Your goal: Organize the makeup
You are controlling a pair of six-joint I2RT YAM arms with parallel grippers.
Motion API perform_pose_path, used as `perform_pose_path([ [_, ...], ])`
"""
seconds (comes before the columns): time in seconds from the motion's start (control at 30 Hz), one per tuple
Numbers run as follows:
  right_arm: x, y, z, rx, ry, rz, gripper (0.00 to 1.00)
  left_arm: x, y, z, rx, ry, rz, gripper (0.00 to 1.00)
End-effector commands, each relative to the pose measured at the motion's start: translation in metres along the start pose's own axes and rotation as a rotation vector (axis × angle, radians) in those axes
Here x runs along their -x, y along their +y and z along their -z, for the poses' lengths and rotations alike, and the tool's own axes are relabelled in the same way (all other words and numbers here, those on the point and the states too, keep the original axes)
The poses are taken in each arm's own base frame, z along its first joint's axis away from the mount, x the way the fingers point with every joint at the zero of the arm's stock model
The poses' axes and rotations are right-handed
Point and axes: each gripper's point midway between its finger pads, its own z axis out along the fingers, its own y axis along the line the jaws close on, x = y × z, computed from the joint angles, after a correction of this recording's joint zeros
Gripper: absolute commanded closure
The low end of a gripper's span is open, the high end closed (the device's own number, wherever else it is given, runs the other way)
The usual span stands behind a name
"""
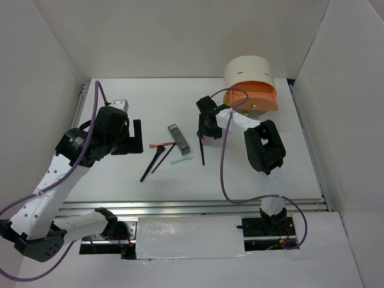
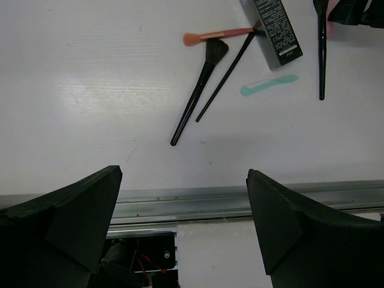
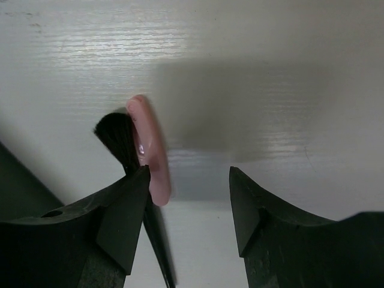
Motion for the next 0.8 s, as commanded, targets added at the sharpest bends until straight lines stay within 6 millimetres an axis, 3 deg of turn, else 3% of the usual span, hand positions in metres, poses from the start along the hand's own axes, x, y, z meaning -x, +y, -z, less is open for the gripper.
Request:
perform_pose_path([
  [0.0,0.006,0.003,-0.002,-0.009,-0.004,0.014,0.37,0.003,-0.004,-0.001,-0.014,0.003,-0.037,0.01],
  [0.2,-0.002,0.012,-0.006,0.036,0.024,0.024,0.39,0.006,-0.006,-0.003,-0.017,0.004,-0.043,0.01],
  [0.77,0.007,0.033,0.009,0.144,-0.006,0.010,0.40,0.002,-0.007,-0.009,-0.019,0.013,-0.046,0.01],
])
